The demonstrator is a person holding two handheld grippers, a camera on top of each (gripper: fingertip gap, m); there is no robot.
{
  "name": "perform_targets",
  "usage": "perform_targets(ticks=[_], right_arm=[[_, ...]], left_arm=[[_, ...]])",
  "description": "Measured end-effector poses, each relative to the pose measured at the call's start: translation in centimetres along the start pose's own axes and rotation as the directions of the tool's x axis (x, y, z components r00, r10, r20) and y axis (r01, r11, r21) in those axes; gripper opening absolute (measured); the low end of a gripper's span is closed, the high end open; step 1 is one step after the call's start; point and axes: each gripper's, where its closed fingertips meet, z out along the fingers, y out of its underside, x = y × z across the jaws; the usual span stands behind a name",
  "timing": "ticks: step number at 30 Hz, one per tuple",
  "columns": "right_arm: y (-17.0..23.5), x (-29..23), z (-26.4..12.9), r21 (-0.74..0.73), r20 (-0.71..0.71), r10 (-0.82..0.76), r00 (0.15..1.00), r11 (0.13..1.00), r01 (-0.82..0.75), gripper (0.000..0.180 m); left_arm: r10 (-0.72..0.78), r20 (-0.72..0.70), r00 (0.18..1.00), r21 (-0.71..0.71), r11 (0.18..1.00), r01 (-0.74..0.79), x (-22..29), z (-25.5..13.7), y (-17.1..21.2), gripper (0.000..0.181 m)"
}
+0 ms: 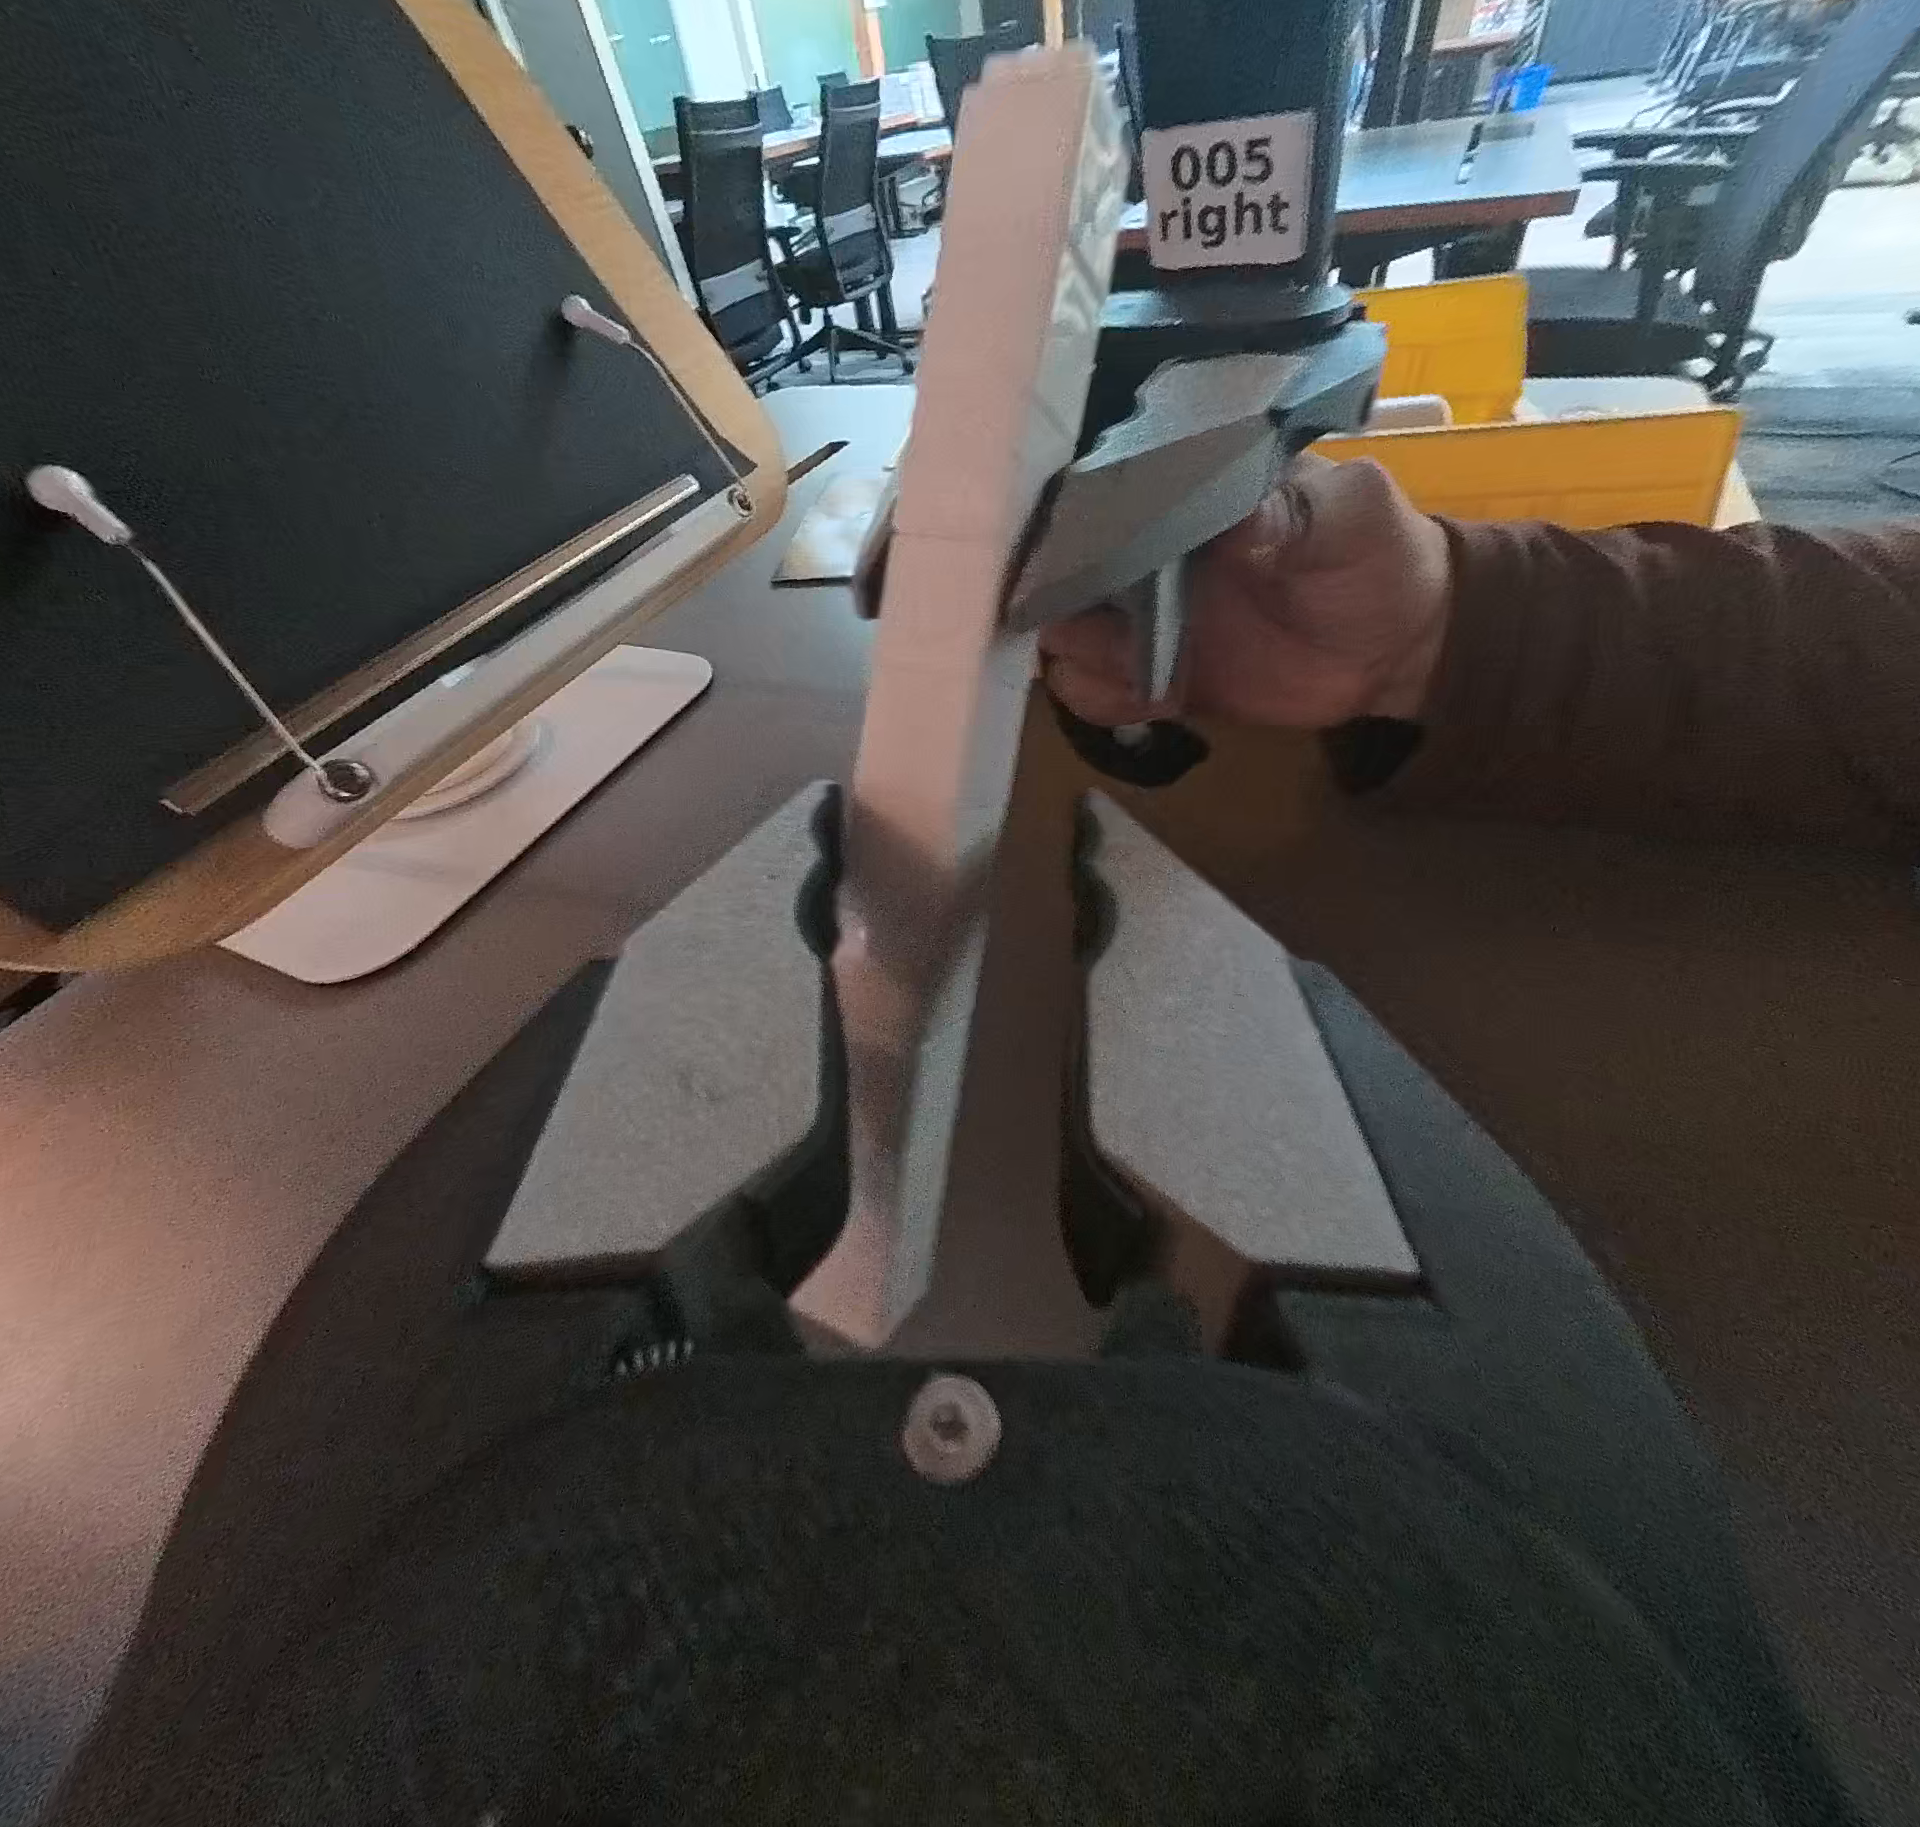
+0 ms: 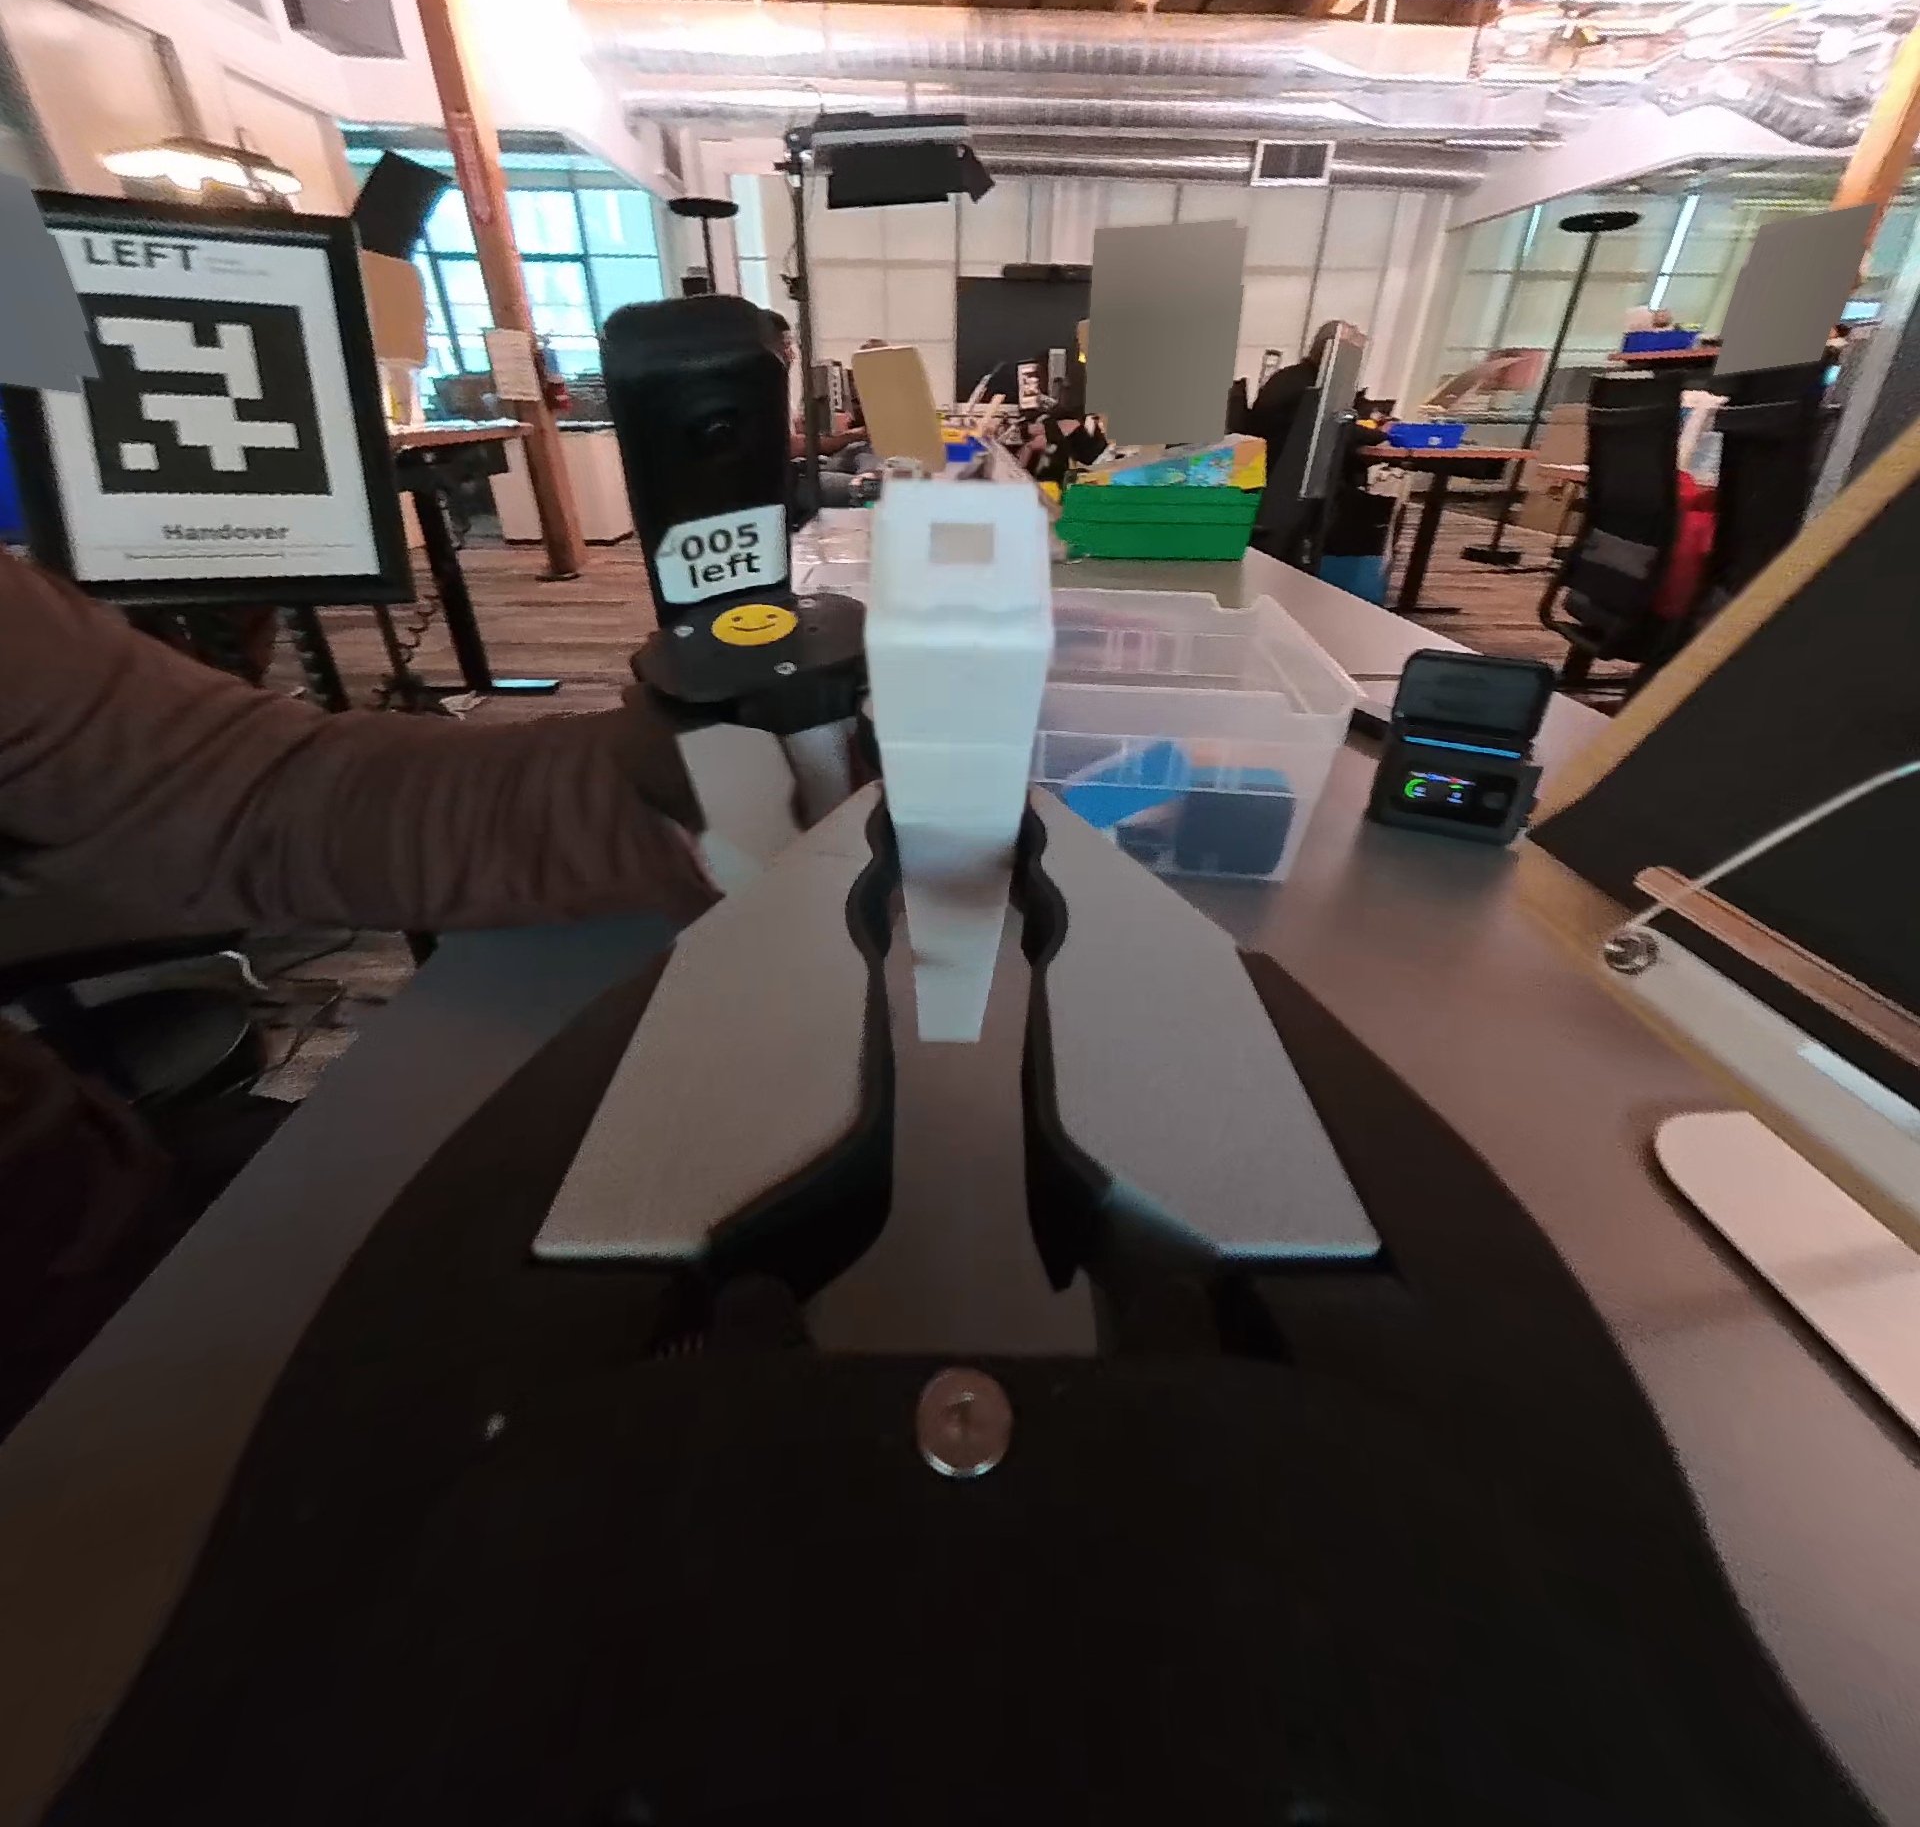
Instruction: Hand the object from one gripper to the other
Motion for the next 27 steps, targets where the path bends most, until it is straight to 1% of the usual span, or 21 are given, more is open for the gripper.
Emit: perform_targets(ticks=[1, 4, 6, 7, 9, 11, 13, 15, 18, 22, 24, 27], right_arm=[[0.0, -0.2, 0.1, 0.003, 0.011, 0.008, 1.000, 1.000, -0.008, 0.019], [0.2, 0.0, 0.2, 0.005, 0.009, 0.051, 0.999, 0.999, -0.051, 0.020], [0.6, 0.9, 0.2, 0.000, -0.027, 0.110, 0.994, 0.994, -0.110, 0.022], [0.9, 1.6, 0.1, -0.006, -0.058, 0.145, 0.988, 0.989, -0.146, 0.029], [1.3, 2.9, 0.0, 0.005, -0.112, 0.213, 0.971, 0.977, -0.214, 0.056], [1.7, 3.6, 0.0, 0.021, -0.132, 0.278, 0.951, 0.960, -0.278, 0.067], [1.9, 3.9, 0.1, 0.035, -0.139, 0.326, 0.935, 0.945, -0.325, 0.072], [2.1, 3.9, 0.4, 0.044, -0.136, 0.356, 0.925, 0.935, -0.353, 0.071], [2.8, 4.1, 1.0, 0.031, -0.158, 0.380, 0.911, 0.924, -0.380, 0.068], [2.9, 3.4, 1.4, 0.017, -0.125, 0.396, 0.910, 0.918, -0.397, 0.048], [3.4, 3.7, 1.1, -0.011, -0.162, 0.372, 0.914, 0.925, -0.379, 0.039], [3.5, 4.0, 0.5, -0.044, -0.182, 0.334, 0.925, 0.937, -0.347, 0.027]], left_arm=[[0.013, 0.008, 1.000, -0.014, 1.000, -0.012, -0.2, 0.0, 0.3, 0.026], [0.042, 0.019, 0.999, -0.047, 0.998, -0.042, -0.5, 0.3, 0.8, 0.025], [0.108, 0.112, 0.988, -0.071, 0.992, -0.100, -1.7, 0.4, 1.0, 0.025], [0.158, 0.191, 0.969, -0.098, 0.985, -0.142, -2.7, 0.4, 1.1, 0.025], [0.273, 0.348, 0.897, -0.178, 0.959, -0.222, -4.9, -0.1, 1.3, 0.025], [0.415, 0.465, 0.782, -0.269, 0.908, -0.321, -6.7, -0.9, 1.1, 0.025], [0.555, 0.513, 0.655, -0.380, 0.831, -0.407, -7.7, -1.5, 1.1, 0.025], [0.637, 0.501, 0.586, -0.446, 0.770, -0.456, -7.7, -1.3, 1.3, 0.025], [0.692, 0.486, 0.535, -0.480, 0.722, -0.499, -7.2, -0.7, 1.1, 0.025], [0.760, 0.455, 0.464, -0.516, 0.650, -0.558, -6.2, -0.1, 0.8, 0.025], [0.774, 0.446, 0.449, -0.522, 0.632, -0.572, -5.8, 0.2, 0.8, 0.025], [0.755, 0.447, 0.480, -0.492, 0.655, -0.573, -5.5, 0.4, 1.0, 0.025]])
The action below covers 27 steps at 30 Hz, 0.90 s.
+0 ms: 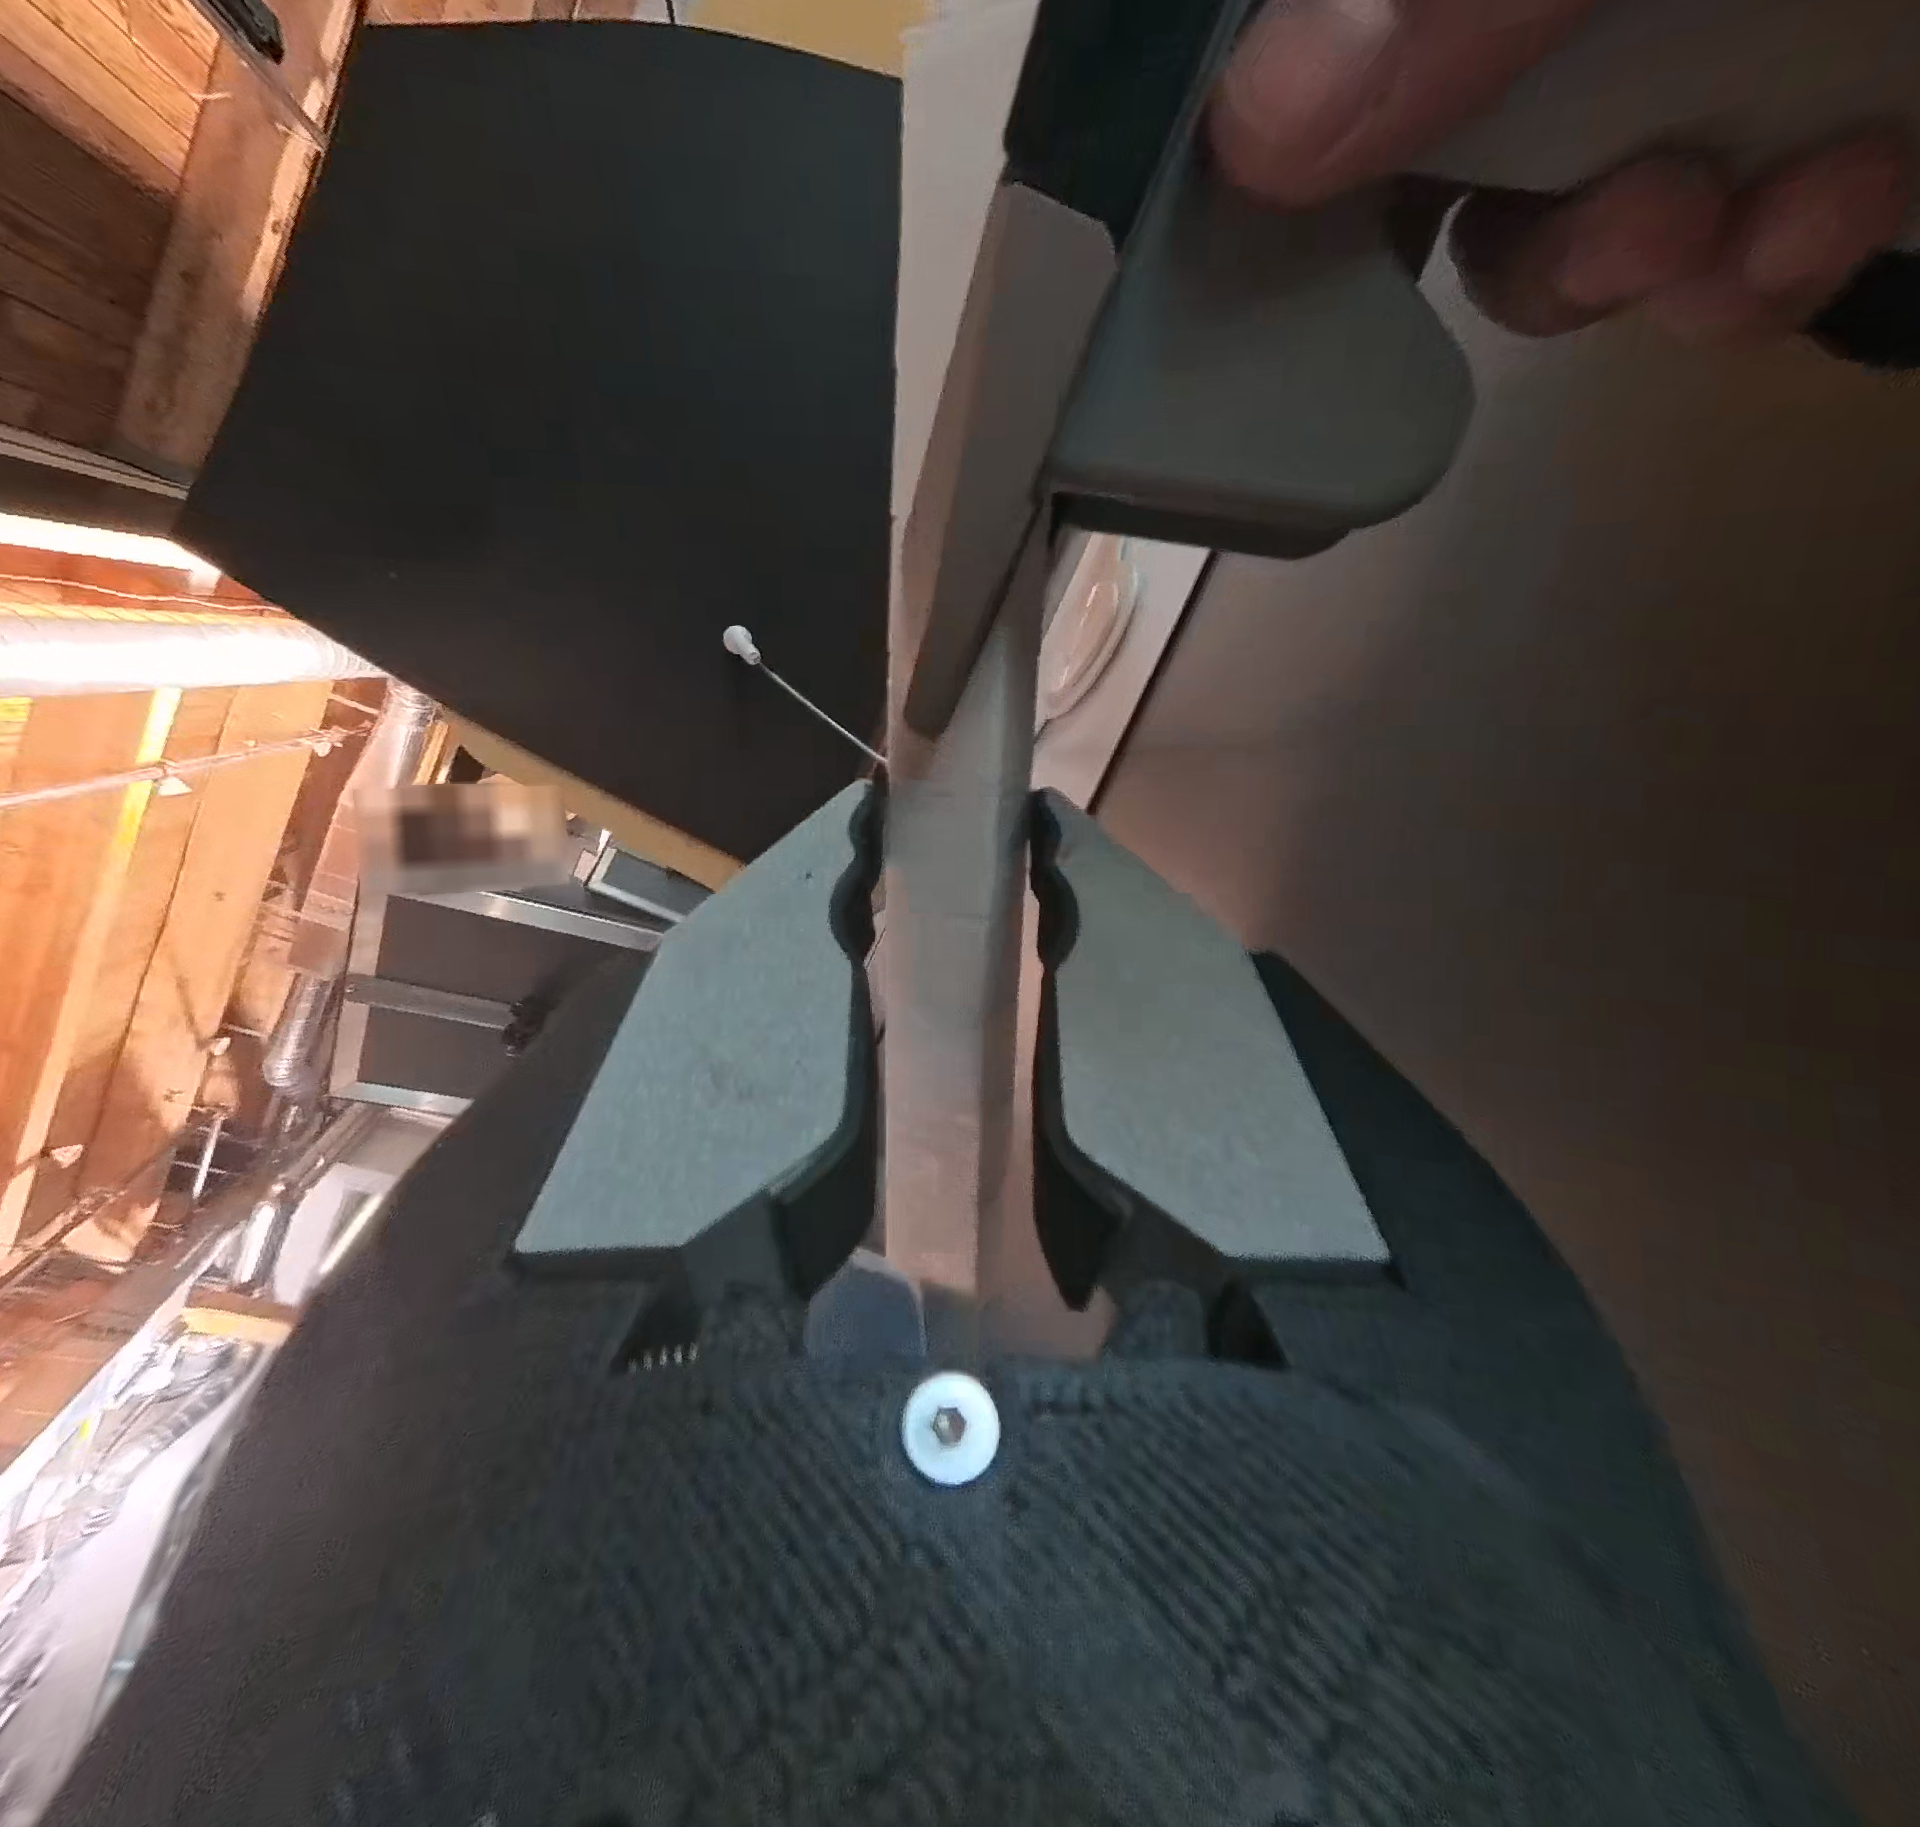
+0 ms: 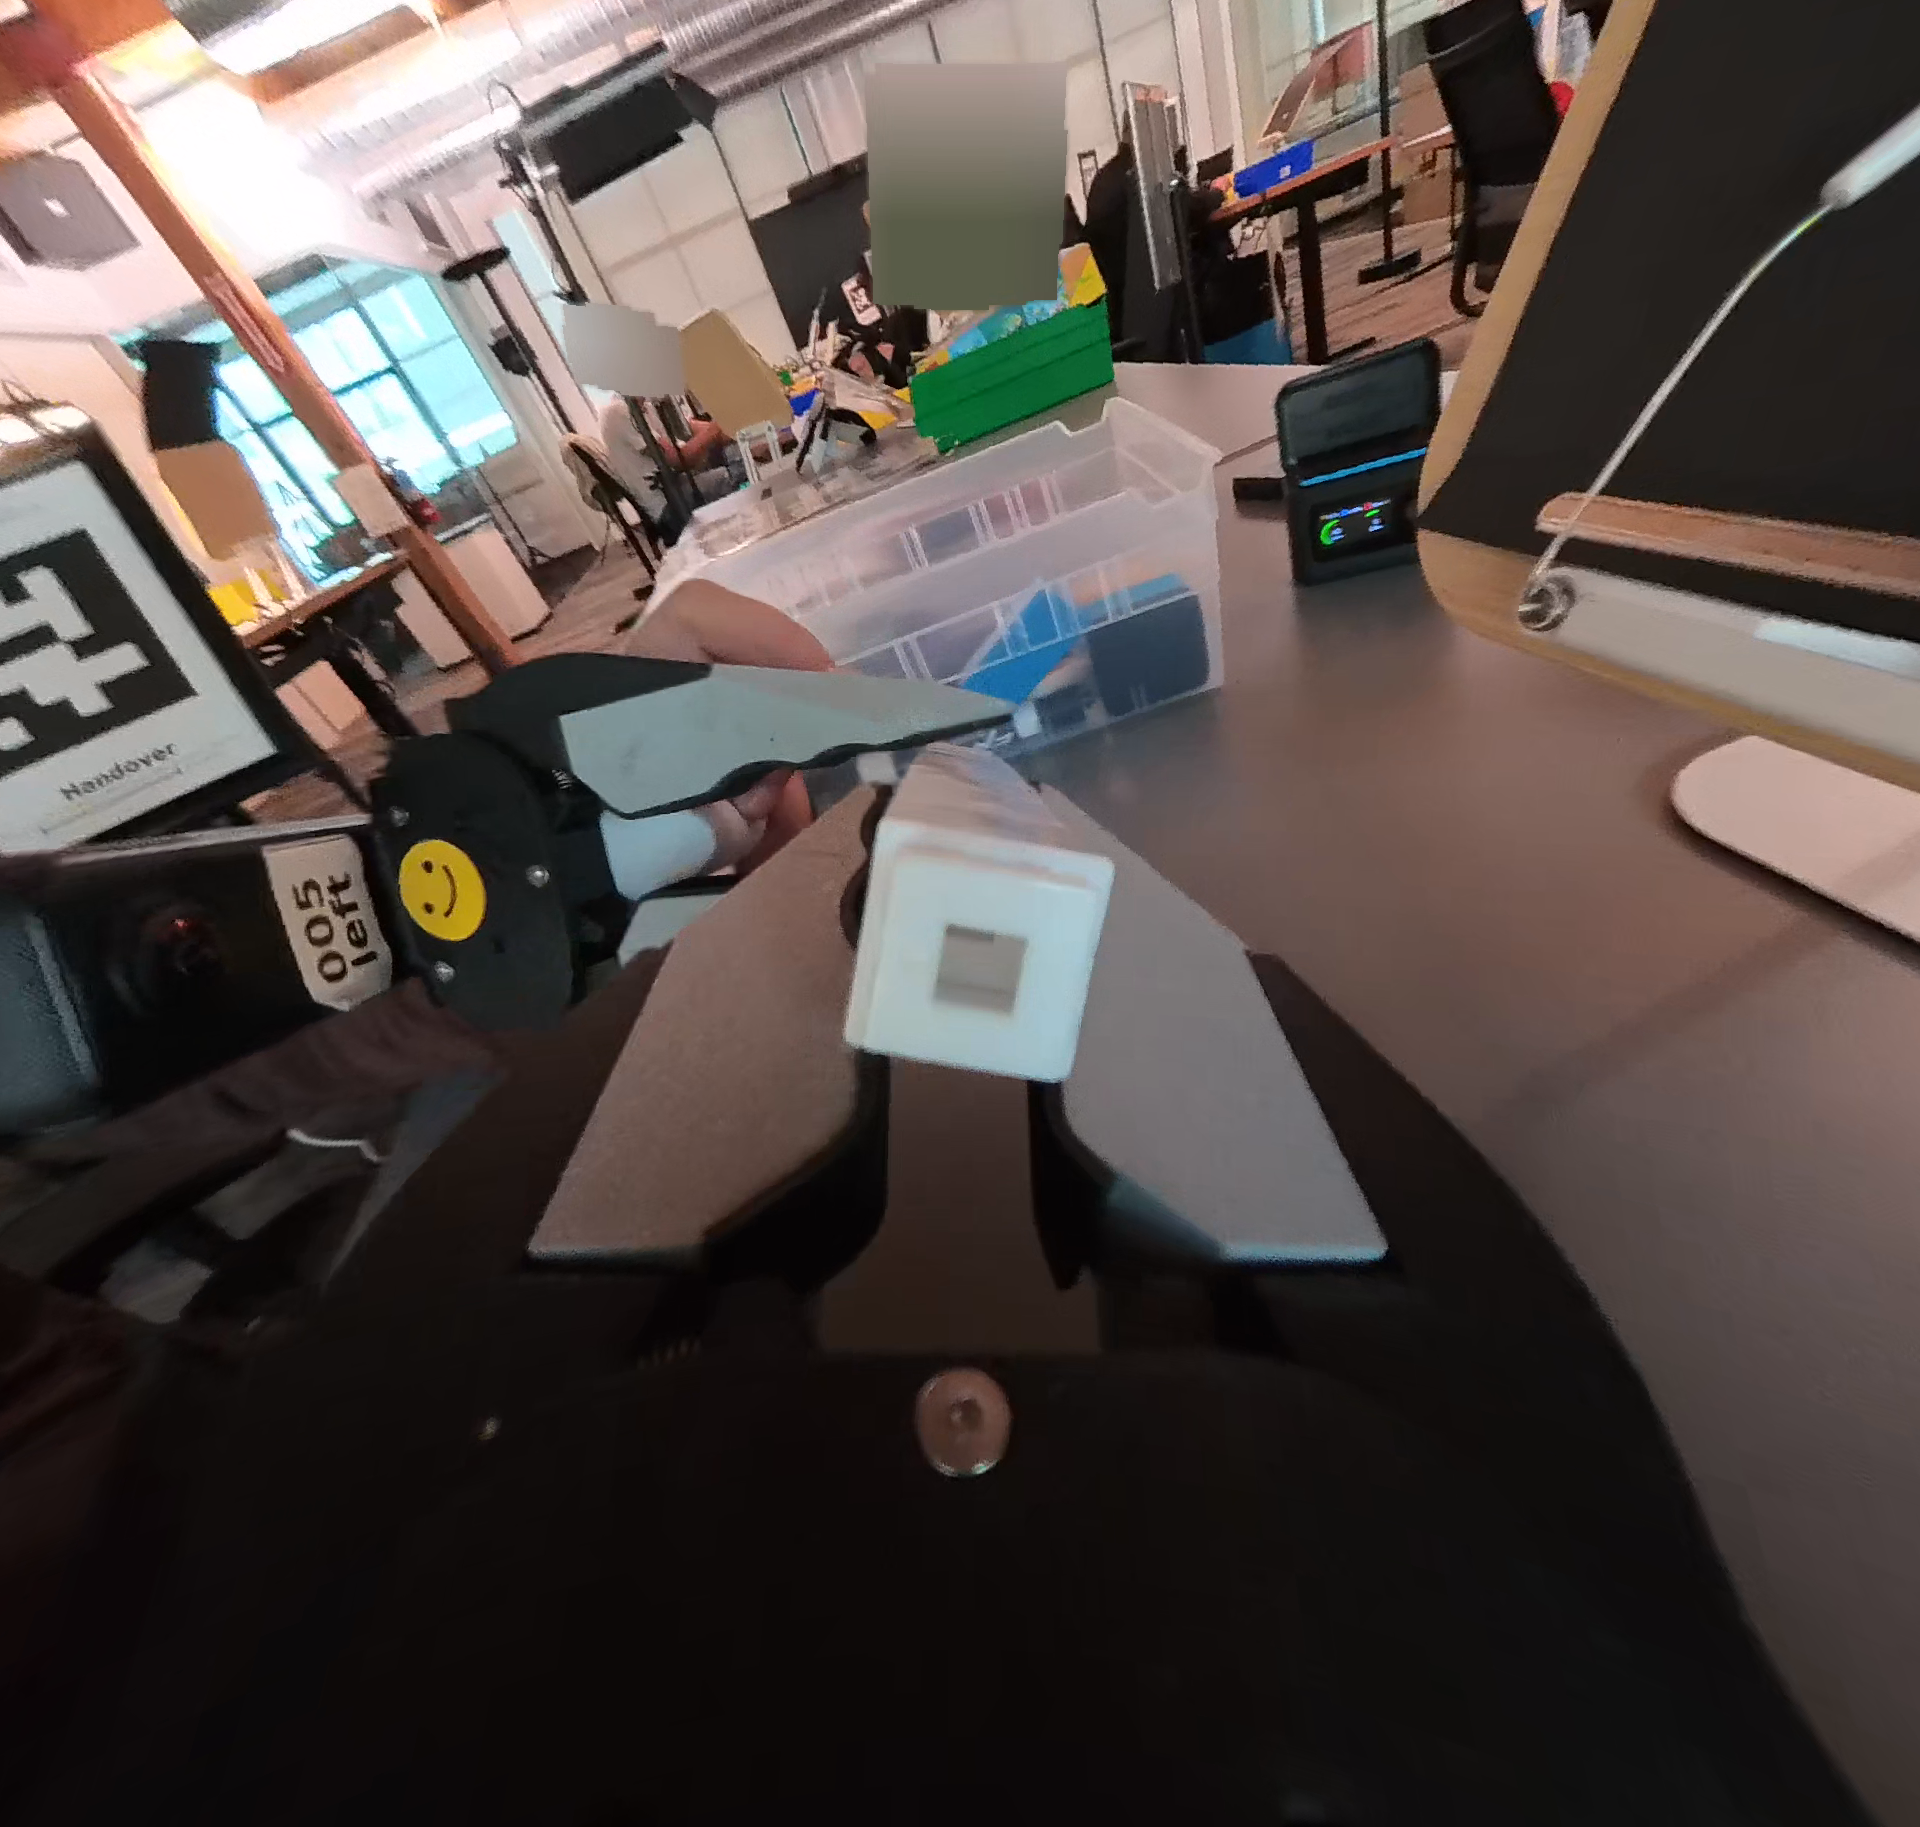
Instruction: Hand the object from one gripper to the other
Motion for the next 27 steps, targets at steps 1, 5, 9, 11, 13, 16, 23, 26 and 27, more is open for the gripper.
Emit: perform_targets(ticks=[1, 5, 9, 11, 13, 16, 23, 26, 27], right_arm=[[-0.2, 0.2, -0.2, 0.003, -0.012, -0.022, 1.000, 1.000, 0.022, 0.023], [-0.6, -0.2, -1.0, -0.009, 0.002, -0.128, 0.992, 0.992, 0.128, 0.023], [0.4, -1.2, -1.1, -0.107, 0.025, -0.310, 0.950, 0.944, 0.311, 0.023], [0.8, -1.9, -0.8, -0.124, 0.042, -0.381, 0.924, 0.915, 0.383, 0.023], [1.0, -2.9, -0.4, -0.118, 0.074, -0.422, 0.904, 0.896, 0.428, 0.023], [0.9, -3.3, -0.1, -0.108, 0.064, -0.443, 0.894, 0.888, 0.448, 0.023], [0.0, -1.2, 0.0, -0.057, -0.003, -0.130, 0.992, 0.990, 0.129, 0.065], [-0.8, -1.4, 0.1, 0.029, 0.063, 0.095, 0.993, 0.995, -0.097, 0.070], [-1.1, -1.5, 0.1, 0.058, 0.094, 0.158, 0.983, 0.985, -0.164, 0.069]], left_arm=[[-0.013, -0.006, 1.000, 0.009, 1.000, 0.013, 0.0, -0.1, 0.0, 0.028], [-0.153, -0.099, 0.983, 0.051, 0.986, 0.159, 0.4, -0.5, -0.3, 0.050], [-0.208, -0.142, 0.968, 0.091, 0.971, 0.222, -0.1, -1.0, -0.6, 0.055], [-0.184, -0.170, 0.968, 0.108, 0.973, 0.204, 0.3, -1.3, -0.7, 0.055], [-0.155, -0.196, 0.968, 0.105, 0.979, 0.177, 1.0, -1.4, -0.7, 0.055], [-0.100, -0.180, 0.978, 0.100, 0.988, 0.120, 1.3, -1.3, -0.5, 0.037], [0.099, 0.076, 0.992, -0.025, 0.995, -0.097, -1.5, 0.0, 1.4, 0.021], [0.213, 0.189, 0.959, -0.070, 0.977, -0.203, -3.1, 0.0, 1.6, 0.021], [0.254, 0.217, 0.943, -0.075, 0.967, -0.243, -3.4, -0.1, 1.5, 0.022]])
